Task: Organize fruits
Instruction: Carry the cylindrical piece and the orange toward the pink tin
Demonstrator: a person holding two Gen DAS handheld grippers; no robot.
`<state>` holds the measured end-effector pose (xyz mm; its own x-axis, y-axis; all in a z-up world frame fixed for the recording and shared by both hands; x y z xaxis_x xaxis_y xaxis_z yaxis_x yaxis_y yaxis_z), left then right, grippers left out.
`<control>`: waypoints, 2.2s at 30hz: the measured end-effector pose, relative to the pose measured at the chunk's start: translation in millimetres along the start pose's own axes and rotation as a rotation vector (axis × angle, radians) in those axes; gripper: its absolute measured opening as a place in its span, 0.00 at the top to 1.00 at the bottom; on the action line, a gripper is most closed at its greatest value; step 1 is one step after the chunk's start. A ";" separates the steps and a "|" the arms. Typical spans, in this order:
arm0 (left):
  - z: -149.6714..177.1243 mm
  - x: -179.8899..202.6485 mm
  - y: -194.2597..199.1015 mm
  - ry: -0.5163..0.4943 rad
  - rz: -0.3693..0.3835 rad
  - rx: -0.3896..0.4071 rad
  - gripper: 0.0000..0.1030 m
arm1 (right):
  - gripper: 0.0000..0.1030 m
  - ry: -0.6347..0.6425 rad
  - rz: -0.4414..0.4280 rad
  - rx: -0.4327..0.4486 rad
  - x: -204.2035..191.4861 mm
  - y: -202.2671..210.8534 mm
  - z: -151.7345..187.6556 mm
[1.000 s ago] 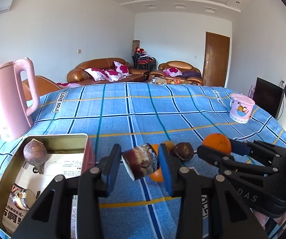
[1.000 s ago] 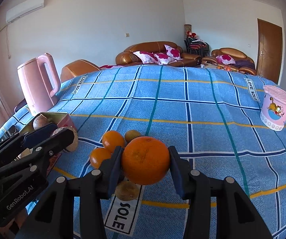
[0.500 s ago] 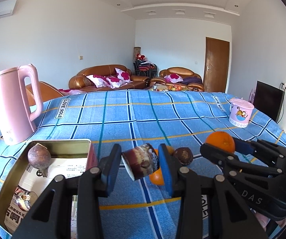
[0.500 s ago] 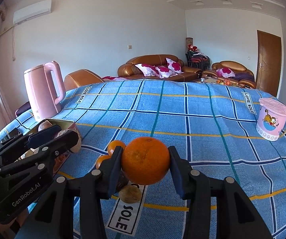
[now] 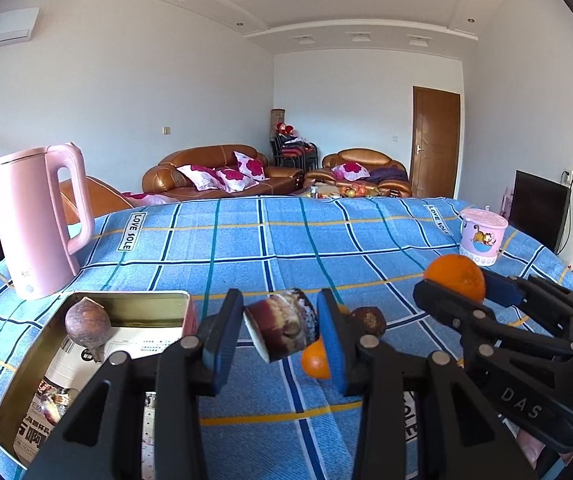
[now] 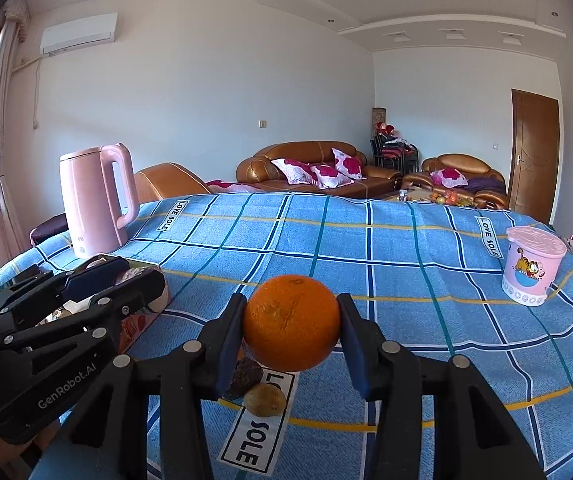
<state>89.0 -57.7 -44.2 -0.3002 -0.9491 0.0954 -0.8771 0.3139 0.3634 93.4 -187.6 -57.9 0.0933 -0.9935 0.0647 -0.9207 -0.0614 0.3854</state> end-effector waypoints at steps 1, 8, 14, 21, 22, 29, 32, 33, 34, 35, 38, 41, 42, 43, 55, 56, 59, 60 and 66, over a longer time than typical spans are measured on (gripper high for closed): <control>0.1 0.0 0.5 0.000 0.000 0.002 0.61 | 0.54 -0.001 0.001 0.007 0.2 1.2 0.1; -0.2 1.2 4.3 -0.008 -0.012 0.023 0.61 | 0.54 -0.001 0.005 0.047 0.5 9.4 0.6; -0.9 4.0 11.9 -0.025 -0.028 0.060 0.61 | 0.54 0.000 0.007 0.077 0.5 16.2 1.4; -2.1 9.2 18.8 -0.049 -0.041 0.094 0.61 | 0.54 0.000 0.010 0.094 0.8 19.2 1.2; -2.2 9.2 19.3 -0.050 -0.042 0.096 0.61 | 0.54 0.000 0.011 0.097 0.8 19.6 1.2; -2.8 10.3 22.9 -0.056 -0.050 0.114 0.61 | 0.54 0.004 0.016 0.136 -0.6 27.6 1.3; -2.3 10.7 25.0 -0.059 -0.055 0.126 0.61 | 0.54 0.009 0.018 0.157 -1.9 32.4 1.8; -1.9 11.0 26.2 -0.060 -0.057 0.131 0.61 | 0.54 0.011 0.018 0.161 -2.4 33.2 1.8; -1.8 11.0 27.5 -0.060 -0.058 0.137 0.61 | 0.54 0.012 0.017 0.165 -2.9 33.8 1.6; -1.6 11.4 28.6 -0.061 -0.061 0.142 0.61 | 0.54 0.014 0.016 0.169 -3.3 34.3 1.3; -0.1 12.3 29.9 -0.061 -0.063 0.134 0.61 | 0.54 0.018 0.006 0.178 -5.6 35.7 0.6; 0.6 11.0 33.1 -0.065 -0.067 0.139 0.61 | 0.54 0.031 -0.003 0.179 -10.7 35.7 0.1; 1.0 10.3 33.8 -0.066 -0.071 0.138 0.61 | 0.54 0.031 -0.007 0.180 -11.6 35.6 -0.5; 1.1 9.1 34.6 -0.065 -0.071 0.136 0.61 | 0.54 0.032 -0.012 0.178 -13.0 35.2 -0.6; 0.2 -22.9 45.2 -0.014 -0.147 0.114 0.61 | 0.54 0.071 -0.075 0.162 -43.1 30.3 -4.7; 0.1 -25.4 47.0 -0.011 -0.152 0.114 0.61 | 0.54 0.075 -0.081 0.163 -45.6 30.5 -5.2; -0.3 -32.4 51.6 -0.001 -0.162 0.113 0.61 | 0.54 0.083 -0.096 0.164 -53.4 31.0 -6.2; -0.3 -34.4 53.0 0.003 -0.166 0.112 0.61 | 0.54 0.084 -0.103 0.163 -55.7 30.8 -6.5; -0.7 -47.8 59.4 0.013 -0.201 0.100 0.61 | 0.54 0.098 -0.133 0.161 -71.0 29.7 -10.2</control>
<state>51.6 6.2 -26.6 -0.1109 -0.9929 0.0425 -0.9520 0.1184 0.2822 63.2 -117.9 -41.7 0.2465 -0.9623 0.1150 -0.9457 -0.2130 0.2455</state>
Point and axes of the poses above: each gripper's, at about its wrist camera, not at the fingertips, and y roughly against the way its jaws point, x to its right, z to its underside, the point moved 1 cm from there along -y, roughly the way its jaws point, and after that the axes turned 12 degrees about z, right-handed, at the moved point
